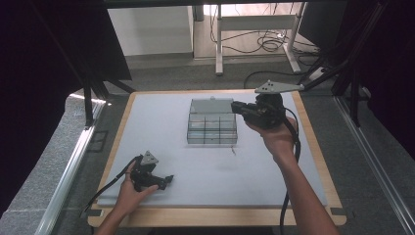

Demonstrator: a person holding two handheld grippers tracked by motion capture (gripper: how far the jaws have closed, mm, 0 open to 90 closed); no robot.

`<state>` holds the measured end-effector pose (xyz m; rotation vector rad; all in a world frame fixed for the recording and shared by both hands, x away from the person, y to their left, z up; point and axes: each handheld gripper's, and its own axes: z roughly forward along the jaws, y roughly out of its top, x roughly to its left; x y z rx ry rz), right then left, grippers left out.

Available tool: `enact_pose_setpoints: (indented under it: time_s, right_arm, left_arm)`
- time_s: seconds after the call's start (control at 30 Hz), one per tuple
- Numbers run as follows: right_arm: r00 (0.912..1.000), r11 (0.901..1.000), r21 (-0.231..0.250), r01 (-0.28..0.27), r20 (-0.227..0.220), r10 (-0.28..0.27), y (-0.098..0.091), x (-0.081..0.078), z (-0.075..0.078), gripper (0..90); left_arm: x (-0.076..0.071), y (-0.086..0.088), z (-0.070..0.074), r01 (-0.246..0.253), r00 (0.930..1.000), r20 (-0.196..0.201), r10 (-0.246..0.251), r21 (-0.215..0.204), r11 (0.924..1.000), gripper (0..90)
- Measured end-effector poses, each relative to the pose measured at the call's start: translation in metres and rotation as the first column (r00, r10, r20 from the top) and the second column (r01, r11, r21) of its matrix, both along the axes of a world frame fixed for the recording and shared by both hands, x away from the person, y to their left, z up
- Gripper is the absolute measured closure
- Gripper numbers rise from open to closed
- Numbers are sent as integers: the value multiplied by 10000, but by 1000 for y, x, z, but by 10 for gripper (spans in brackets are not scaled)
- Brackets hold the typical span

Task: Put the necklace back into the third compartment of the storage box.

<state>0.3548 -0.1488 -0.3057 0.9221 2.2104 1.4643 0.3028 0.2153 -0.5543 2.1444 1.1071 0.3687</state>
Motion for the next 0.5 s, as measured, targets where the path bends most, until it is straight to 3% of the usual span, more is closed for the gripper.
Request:
enact_pose_setpoints:
  time_s: [0.27,0.5]
  right_arm:
    - [9996,9992,298,265,-18,-264,0,12,5,835]
    - [9990,9988,228,437,-37,-436,4,20,9,834]
  left_arm:
    - [0,0,0,1,10000,-1,-1,2,10000,0]
    - [0,0,0,1,10000,1,-1,3,10000,0]
